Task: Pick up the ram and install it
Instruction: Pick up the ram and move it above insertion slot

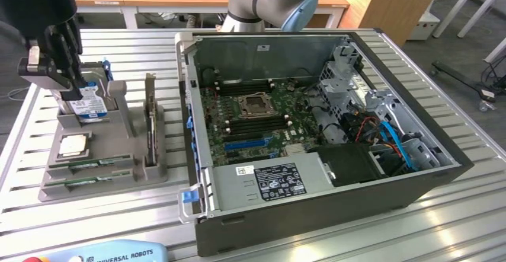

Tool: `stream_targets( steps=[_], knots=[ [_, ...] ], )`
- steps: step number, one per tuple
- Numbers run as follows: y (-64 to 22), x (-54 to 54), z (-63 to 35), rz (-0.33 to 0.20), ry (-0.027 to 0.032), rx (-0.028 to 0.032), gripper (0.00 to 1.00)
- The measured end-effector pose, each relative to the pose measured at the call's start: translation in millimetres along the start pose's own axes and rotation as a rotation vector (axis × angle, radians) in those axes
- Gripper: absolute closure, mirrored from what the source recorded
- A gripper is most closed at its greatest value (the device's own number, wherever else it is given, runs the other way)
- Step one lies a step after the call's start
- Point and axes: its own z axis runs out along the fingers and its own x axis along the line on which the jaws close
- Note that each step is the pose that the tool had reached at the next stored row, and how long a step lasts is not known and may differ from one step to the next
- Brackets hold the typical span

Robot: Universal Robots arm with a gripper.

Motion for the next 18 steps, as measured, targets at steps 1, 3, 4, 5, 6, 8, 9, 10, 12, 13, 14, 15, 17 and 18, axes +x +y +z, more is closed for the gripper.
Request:
stream_targets(
  steps=[1, 3, 4, 5, 6, 8, 9, 10, 12, 13, 14, 15, 17, 18],
  knots=[
    [0.0, 0.0, 0.0, 0.0, -0.0001, 0.0, 0.64],
    [0.0, 0.0, 0.0, 0.0, 0.0, 0.0, 0.64],
    [0.0, 0.0, 0.0, 0.0, 0.0, 0.0, 0.64],
    [0.0, 0.1, 0.1, 0.0, -0.0001, 0.0001, 0.64],
    [0.0, 0.6, 0.2, 0.0, -0.0002, 0.0003, 0.64],
    [-0.1, 2.0, 0.0, 0.0, 0.0001, 0.0, 0.64],
    [-0.2, 2.7, 0.0, 0.0, -0.0001, 0.0001, 0.64],
    [-0.2, 3.3, 0.0, 0.0, 0.0, 0.0001, 0.64],
    [-0.3, 4.5, 0.0, 0.0, -0.0001, 0.0001, 0.64],
    [-0.3, 5.2, -0.1, 0.0, 0.0, 0.0, 0.64],
    [-0.4, 5.7, -0.1, 0.0, 0.0, 0.0, 0.64],
    [-0.3, 6.0, -0.1, 0.0, 0.0, -0.0001, 0.64],
    [-0.4, 6.1, -0.1, 0.0, 0.0, 0.0, 0.64],
    [-0.4, 6.1, -0.1, 0.0, -0.0001, 0.0001, 0.64]
  ],
)
